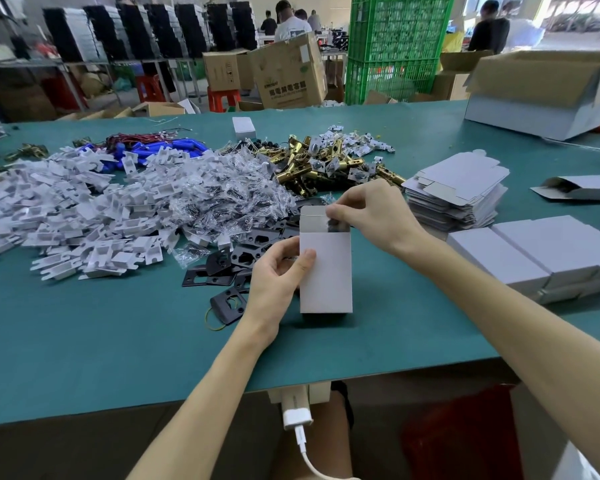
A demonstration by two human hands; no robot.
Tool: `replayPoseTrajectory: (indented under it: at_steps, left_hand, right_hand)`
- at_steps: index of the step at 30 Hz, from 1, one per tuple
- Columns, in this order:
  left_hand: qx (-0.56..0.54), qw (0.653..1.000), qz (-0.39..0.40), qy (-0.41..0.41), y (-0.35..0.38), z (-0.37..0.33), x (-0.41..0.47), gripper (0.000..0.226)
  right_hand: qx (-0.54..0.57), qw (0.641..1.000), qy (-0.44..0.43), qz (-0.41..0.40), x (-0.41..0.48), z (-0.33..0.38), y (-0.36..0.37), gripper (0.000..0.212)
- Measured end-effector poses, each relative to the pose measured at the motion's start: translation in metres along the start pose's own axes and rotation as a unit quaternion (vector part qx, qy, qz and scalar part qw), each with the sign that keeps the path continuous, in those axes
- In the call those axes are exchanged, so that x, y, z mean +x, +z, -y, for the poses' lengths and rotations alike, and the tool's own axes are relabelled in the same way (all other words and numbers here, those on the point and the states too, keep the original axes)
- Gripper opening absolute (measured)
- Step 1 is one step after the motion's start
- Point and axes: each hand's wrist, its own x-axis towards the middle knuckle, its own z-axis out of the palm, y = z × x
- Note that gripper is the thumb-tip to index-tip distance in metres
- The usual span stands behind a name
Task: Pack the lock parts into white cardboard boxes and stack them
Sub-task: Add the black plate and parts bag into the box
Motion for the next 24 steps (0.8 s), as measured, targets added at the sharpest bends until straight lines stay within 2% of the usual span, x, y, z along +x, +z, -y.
replayPoseTrajectory:
  at_steps: [4, 6, 9, 12, 14, 17, 22, 24]
  left_hand:
    - [-0.011, 1.000, 0.000, 0.003, 0.001, 0.000, -0.001, 0.042]
    - [-0.020, 1.000, 0.000, 0.006, 0.001, -0.001, 0.000, 0.045]
    - [-0.025, 1.000, 0.008, 0.015, 0.001, -0.001, 0.001, 0.053]
    - [-0.031, 0.999, 0.010, 0.022, 0.001, -0.001, 0.001, 0.057]
    - [-0.030, 0.999, 0.009, 0.021, 0.002, -0.001, 0.002, 0.054]
    - [-0.023, 1.000, 0.010, 0.019, 0.002, -0.001, 0.002, 0.045]
    - [-0.014, 0.999, 0.017, 0.023, 0.002, -0.004, 0.000, 0.032]
    - [-0.007, 1.000, 0.014, 0.026, 0.002, -0.005, -0.001, 0.031]
  right_hand:
    - [-0.024, 0.999, -0.008, 0.021, -0.006, 0.002, 0.000, 0.022]
    - [-0.018, 0.999, -0.026, 0.005, -0.009, 0.000, 0.003, 0.020]
    - [0.060, 0.997, -0.012, -0.048, -0.017, -0.007, 0.009, 0.020]
    - [0.157, 0.987, 0.034, -0.008, -0.030, -0.018, 0.024, 0.025]
    - [0.188, 0.981, 0.038, 0.014, -0.040, -0.024, 0.036, 0.030]
    - [0.234, 0.972, 0.020, -0.009, -0.050, -0.029, 0.044, 0.039]
    - [0.273, 0.961, 0.032, -0.025, -0.049, -0.029, 0.049, 0.025]
    - [0.267, 0.963, 0.020, -0.018, -0.048, -0.029, 0.050, 0.026]
